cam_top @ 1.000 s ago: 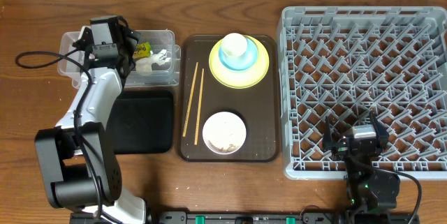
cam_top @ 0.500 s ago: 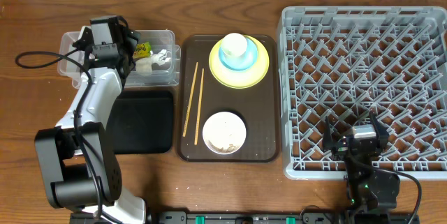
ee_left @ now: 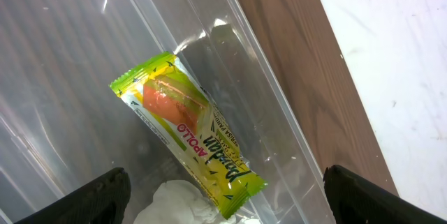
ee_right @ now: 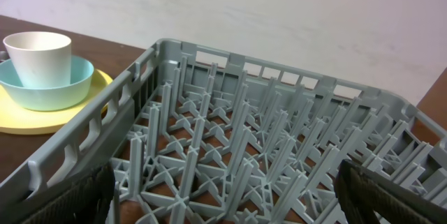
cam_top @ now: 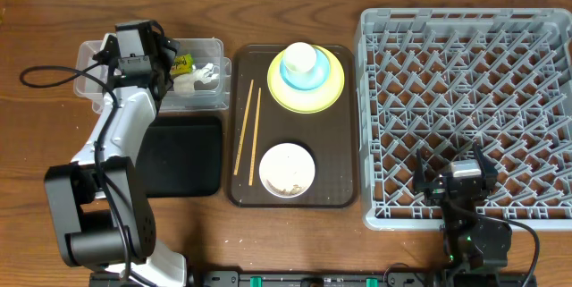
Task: Sort waste into correct bins and load items into the dishwasher rack
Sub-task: 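Reach the left gripper to the white rice bowl rim and grasp it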
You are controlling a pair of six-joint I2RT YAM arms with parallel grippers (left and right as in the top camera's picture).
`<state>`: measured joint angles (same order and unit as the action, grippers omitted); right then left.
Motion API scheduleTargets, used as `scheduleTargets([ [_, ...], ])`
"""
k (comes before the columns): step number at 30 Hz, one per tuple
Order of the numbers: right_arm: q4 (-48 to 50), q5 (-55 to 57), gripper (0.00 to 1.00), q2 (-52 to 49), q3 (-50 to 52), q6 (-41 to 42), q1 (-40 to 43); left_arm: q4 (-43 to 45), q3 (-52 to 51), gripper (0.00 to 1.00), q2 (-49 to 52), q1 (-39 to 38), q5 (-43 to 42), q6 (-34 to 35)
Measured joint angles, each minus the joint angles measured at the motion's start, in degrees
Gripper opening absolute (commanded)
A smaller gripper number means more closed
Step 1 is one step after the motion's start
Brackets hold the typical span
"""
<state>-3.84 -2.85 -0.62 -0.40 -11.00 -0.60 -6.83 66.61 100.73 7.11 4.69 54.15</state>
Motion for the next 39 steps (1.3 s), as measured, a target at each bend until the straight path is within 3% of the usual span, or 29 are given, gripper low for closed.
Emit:
scheduleTargets([
  [10,0.0,0.0,0.99,0.0,0.0,0.0,0.0,0.0,0.0,0.92,0.0,0.0,0.0,0.0],
  [11,0.0,0.0,0.99,0.0,0.0,0.0,0.0,0.0,0.0,0.98,0.0,0.0,0.0,0.0],
  [12,0.0,0.0,0.99,0.0,0.0,0.0,0.0,0.0,0.0,0.98,0.0,0.0,-0.2,-0.2],
  [19,0.0,0.0,0.99,0.0,0.0,0.0,0.0,-7.5,-0.1,0.98,-2.5,0.2,-11.4,-1.2],
  [32,0.0,0.0,0.99,0.0,0.0,0.0,0.0,-17.9,-0.2,0.98,-39.2,-6.3,-14.1,-12.6],
  [39,0.0,0.0,0.99,0.0,0.0,0.0,0.0,-37.3,0.2,0.98,-43.5,-24.0,-17.7,-23.2],
])
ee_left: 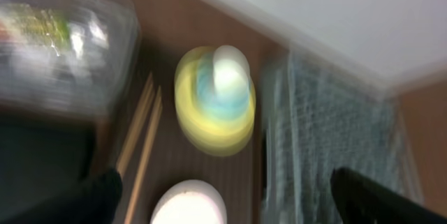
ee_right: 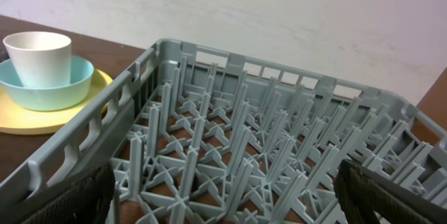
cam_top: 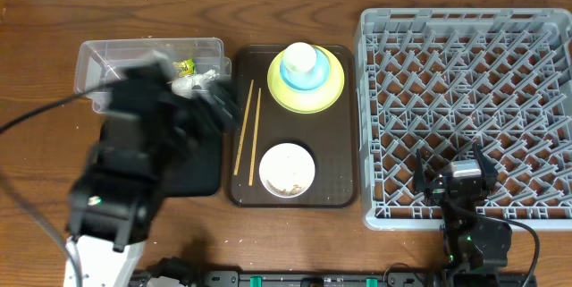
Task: Sort waste into correct bins and load items into the dishwasher rack
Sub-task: 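Reach the left gripper to the white rice bowl rim and grasp it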
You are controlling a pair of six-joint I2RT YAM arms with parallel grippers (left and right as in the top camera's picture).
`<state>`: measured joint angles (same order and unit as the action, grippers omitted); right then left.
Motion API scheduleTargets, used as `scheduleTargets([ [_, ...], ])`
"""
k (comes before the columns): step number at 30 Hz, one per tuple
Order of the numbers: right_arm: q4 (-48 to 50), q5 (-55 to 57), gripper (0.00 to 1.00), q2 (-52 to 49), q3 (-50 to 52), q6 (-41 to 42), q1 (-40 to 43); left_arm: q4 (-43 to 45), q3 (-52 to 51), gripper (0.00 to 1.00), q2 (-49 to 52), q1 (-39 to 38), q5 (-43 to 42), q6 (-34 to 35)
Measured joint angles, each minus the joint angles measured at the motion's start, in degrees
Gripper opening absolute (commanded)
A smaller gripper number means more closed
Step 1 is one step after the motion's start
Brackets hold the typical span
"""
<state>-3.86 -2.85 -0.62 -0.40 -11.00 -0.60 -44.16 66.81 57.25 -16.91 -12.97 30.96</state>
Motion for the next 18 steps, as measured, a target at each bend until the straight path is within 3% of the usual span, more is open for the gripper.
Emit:
scheduleTargets([
  [4,0.0,0.0,0.99,0.0,0.0,0.0,0.0,-6.3,0.0,0.98,7.4,-11.6,0.4,-1.7],
  [8,0.0,0.0,0.99,0.0,0.0,0.0,0.0,-3.4,-0.1,0.97,16.1,-20.9,-0.1,-1.7],
  [11,0.0,0.0,0.99,0.0,0.0,0.0,0.0,1.5,-0.1,0.57,20.8,-25.4,-0.2,-1.6],
  [13,0.0,0.0,0.99,0.0,0.0,0.0,0.0,4.8,-0.1,0.42,23.7,-27.9,-0.1,-2.1],
  [16,0.0,0.0,0.99,0.0,0.0,0.0,0.0,7.1,-0.1,0.29,27.4,-30.4,0.2,-2.2],
  [18,0.0,0.0,0.99,0.0,0.0,0.0,0.0,7.0,-0.1,0.26,29.9,-31.3,1.0,-2.3],
])
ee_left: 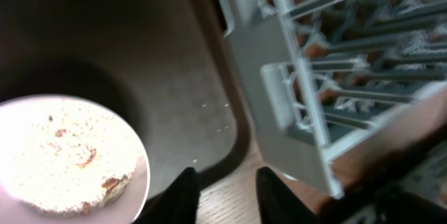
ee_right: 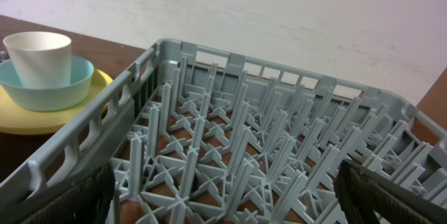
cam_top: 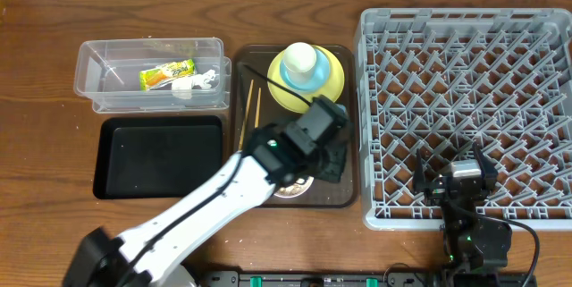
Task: Sort waste into correct bins and load items into the dishwasher rack
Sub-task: 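Reach the left gripper to the white rice bowl rim and grasp it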
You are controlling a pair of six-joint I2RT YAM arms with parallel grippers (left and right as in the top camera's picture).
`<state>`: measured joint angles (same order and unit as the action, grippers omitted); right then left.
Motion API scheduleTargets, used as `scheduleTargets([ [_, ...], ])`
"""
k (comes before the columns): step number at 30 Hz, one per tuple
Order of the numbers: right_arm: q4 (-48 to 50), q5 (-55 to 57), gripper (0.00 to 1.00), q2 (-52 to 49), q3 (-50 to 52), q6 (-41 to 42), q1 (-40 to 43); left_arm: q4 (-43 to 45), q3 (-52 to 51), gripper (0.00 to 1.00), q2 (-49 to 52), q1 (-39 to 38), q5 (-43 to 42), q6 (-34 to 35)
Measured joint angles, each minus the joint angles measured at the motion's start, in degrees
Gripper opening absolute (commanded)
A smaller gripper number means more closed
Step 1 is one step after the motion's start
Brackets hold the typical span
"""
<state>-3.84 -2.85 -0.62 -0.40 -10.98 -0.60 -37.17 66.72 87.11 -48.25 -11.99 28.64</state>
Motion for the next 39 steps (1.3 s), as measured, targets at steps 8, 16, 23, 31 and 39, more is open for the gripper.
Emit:
scheduleTargets([
  [8,0.0,0.0,0.99,0.0,0.0,0.0,0.0,-1.0,0.0,0.37,5.7,-0.3,2.6,-0.2],
  [16,0.0,0.0,0.99,0.0,0.0,0.0,0.0,-2.6,0.0,0.39,8.1,-0.3,7.7,-0.1],
  [23,0.0,0.0,0.99,0.0,0.0,0.0,0.0,-2.6,-0.2,0.4,11.6,-0.3,9.2,0.0],
  [31,0.0,0.0,0.99,0.0,0.0,0.0,0.0,-2.6,-0.9,0.39,14.7,-0.3,9.4,0.0],
  [39,0.0,0.0,0.99,0.0,0.0,0.0,0.0,-2.7,-1.9,0.39,14.7,-0.3,9.4,0.0],
])
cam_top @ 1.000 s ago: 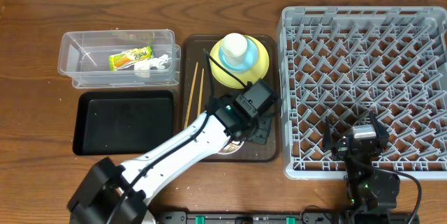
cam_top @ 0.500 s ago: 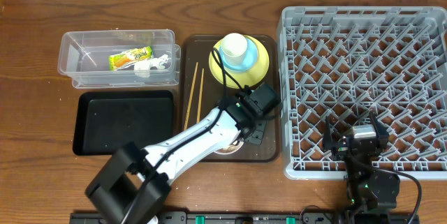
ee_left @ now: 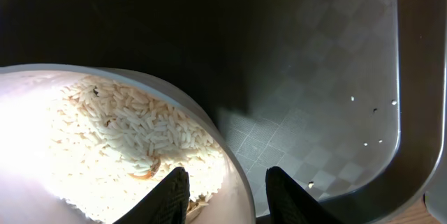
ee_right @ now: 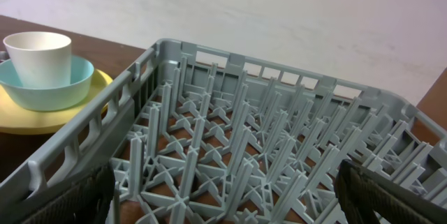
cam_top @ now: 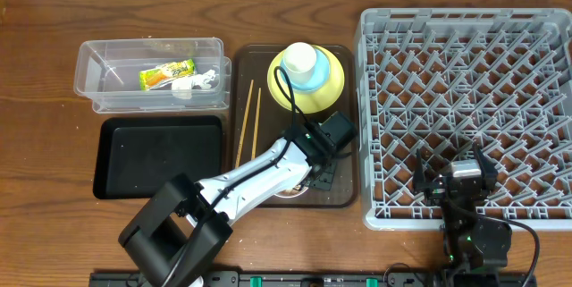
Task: Sort waste into correct bins and load items into the dishwasher rack
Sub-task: 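Reach the left gripper to the white rice bowl rim and grasp it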
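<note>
A white bowl (ee_left: 105, 133) with leftover rice sits at the front of the brown tray (cam_top: 344, 193). My left gripper (ee_left: 229, 175) is low over the bowl's right rim and open. One finger (ee_left: 174, 192) is inside the bowl over the rice, the other (ee_left: 290, 189) outside over the tray floor. At the front of the grey dishwasher rack (cam_top: 465, 99), my right gripper (ee_right: 227, 182) hangs open with nothing in it. A white cup (cam_top: 301, 57) in a blue bowl stands on a yellow plate (cam_top: 329, 95) at the tray's back.
Two chopsticks (cam_top: 243, 126) lie along the tray's left side. A clear bin (cam_top: 107, 72) at the back left holds a green snack wrapper (cam_top: 166, 73) and crumpled tissue (cam_top: 192, 83). A black bin (cam_top: 159, 155) lies in front of it.
My left gripper was above the tray's front right corner by the rack wall, beside the bowl. It is now lower, with its fingers either side of the bowl's rim. The right arm is unchanged.
My left gripper first hung open over the clear bin, where the green wrapper lay. It then showed blurred between the bin and the tray, then at the tray's front right corner, and now it straddles the rice bowl's rim. The right gripper stayed over the rack.
</note>
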You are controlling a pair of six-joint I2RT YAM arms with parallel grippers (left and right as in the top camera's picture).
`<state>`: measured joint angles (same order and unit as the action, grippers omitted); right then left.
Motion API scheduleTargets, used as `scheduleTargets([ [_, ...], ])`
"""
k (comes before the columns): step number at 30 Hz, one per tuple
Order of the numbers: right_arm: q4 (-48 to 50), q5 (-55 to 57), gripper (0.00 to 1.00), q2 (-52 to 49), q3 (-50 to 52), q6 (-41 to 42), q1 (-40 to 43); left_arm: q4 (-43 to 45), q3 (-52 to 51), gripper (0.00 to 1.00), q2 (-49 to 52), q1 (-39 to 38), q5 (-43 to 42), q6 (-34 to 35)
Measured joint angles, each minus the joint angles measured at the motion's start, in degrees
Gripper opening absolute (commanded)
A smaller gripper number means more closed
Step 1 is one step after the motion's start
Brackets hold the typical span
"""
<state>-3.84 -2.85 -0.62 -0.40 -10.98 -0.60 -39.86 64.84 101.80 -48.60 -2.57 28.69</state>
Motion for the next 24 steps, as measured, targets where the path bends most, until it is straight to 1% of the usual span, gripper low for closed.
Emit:
scheduleTargets([
  [3,0.0,0.0,0.99,0.0,0.0,0.0,0.0,-0.2,0.0,0.39,0.0,0.0,0.0,0.0],
  [4,0.0,0.0,0.99,0.0,0.0,0.0,0.0,-0.1,0.0,0.36,0.0,0.0,0.0,0.0],
  [5,0.0,0.0,0.99,0.0,0.0,0.0,0.0,0.1,0.0,0.3,0.0,0.0,0.0,0.1],
  [9,0.0,0.0,0.99,0.0,0.0,0.0,0.0,1.4,-0.1,0.19,0.0,0.0,0.0,0.5],
  [14,0.0,0.0,0.99,0.0,0.0,0.0,0.0,1.3,-0.1,0.19,0.0,0.0,0.2,0.4],
  [15,0.0,0.0,0.99,0.0,0.0,0.0,0.0,1.3,-0.1,0.12,0.0,0.0,0.3,0.4],
  [16,0.0,0.0,0.99,0.0,0.0,0.0,0.0,1.3,-0.1,0.07,0.0,0.0,0.3,0.7],
  [24,0.0,0.0,0.99,0.0,0.0,0.0,0.0,1.2,-0.1,0.06,0.0,0.0,1.5,0.3],
])
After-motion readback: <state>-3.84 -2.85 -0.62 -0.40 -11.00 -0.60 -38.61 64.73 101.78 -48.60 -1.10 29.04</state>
